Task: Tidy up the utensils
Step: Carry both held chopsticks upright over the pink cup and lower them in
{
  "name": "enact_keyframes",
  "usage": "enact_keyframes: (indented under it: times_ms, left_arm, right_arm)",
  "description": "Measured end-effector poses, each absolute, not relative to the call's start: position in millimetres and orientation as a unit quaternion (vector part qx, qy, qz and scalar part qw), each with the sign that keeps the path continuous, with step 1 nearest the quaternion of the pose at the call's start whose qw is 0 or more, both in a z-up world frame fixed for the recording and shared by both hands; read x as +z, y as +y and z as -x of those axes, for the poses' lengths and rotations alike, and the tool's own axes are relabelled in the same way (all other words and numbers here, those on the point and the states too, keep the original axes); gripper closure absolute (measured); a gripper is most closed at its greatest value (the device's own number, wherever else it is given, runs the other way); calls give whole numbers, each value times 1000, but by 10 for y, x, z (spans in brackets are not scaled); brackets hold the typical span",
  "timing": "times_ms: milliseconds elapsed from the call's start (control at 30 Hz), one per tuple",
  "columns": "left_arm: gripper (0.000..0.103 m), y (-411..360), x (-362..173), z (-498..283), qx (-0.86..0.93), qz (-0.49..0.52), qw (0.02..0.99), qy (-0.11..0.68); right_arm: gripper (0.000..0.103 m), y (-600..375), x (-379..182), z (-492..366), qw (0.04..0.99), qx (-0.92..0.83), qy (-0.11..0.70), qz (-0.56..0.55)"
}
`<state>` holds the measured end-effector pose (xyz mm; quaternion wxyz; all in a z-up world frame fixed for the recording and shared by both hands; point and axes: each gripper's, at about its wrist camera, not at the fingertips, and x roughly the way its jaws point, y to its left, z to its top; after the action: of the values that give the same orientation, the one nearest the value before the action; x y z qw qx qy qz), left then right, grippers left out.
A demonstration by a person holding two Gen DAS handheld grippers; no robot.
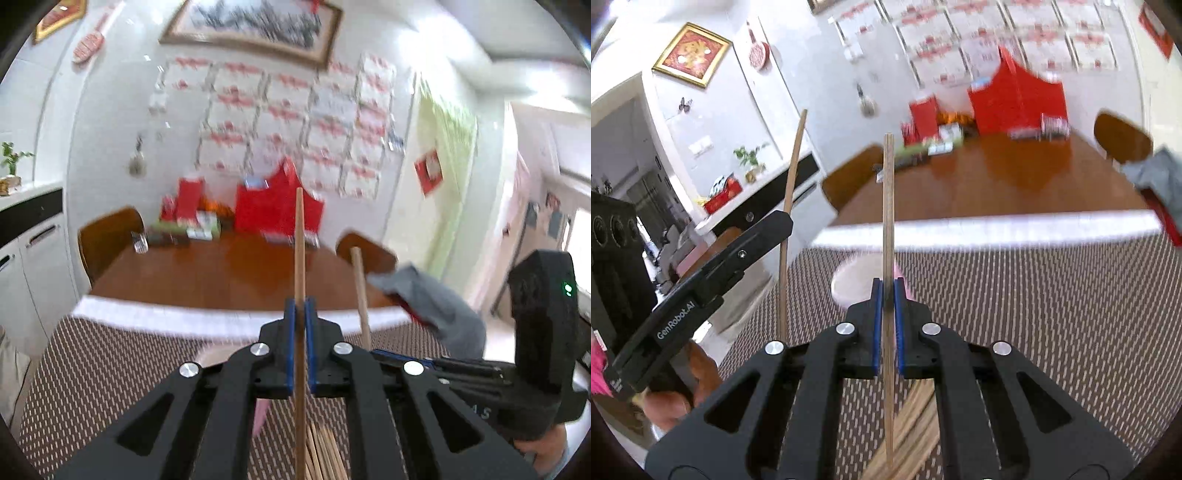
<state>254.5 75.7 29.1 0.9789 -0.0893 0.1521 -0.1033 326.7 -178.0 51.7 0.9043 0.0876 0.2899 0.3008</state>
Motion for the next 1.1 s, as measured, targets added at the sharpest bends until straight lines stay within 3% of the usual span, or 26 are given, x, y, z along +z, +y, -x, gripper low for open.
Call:
enact_keyframes:
  times_ms: [200, 567, 1100]
  left_arm:
    - [97, 897, 413, -2872, -105, 109, 985, 85]
    - [97, 1181, 213, -3392, -140, 120, 981, 58]
    - [97, 1332, -168, -3473, -104, 115, 987, 40]
  right_arm:
    - [97, -1399, 822, -3424, 932, 287, 205, -78]
    - [97, -1224, 847, -3645, 954, 254, 102, -121]
    - [96, -932, 330, -3771, 954, 243, 154, -85]
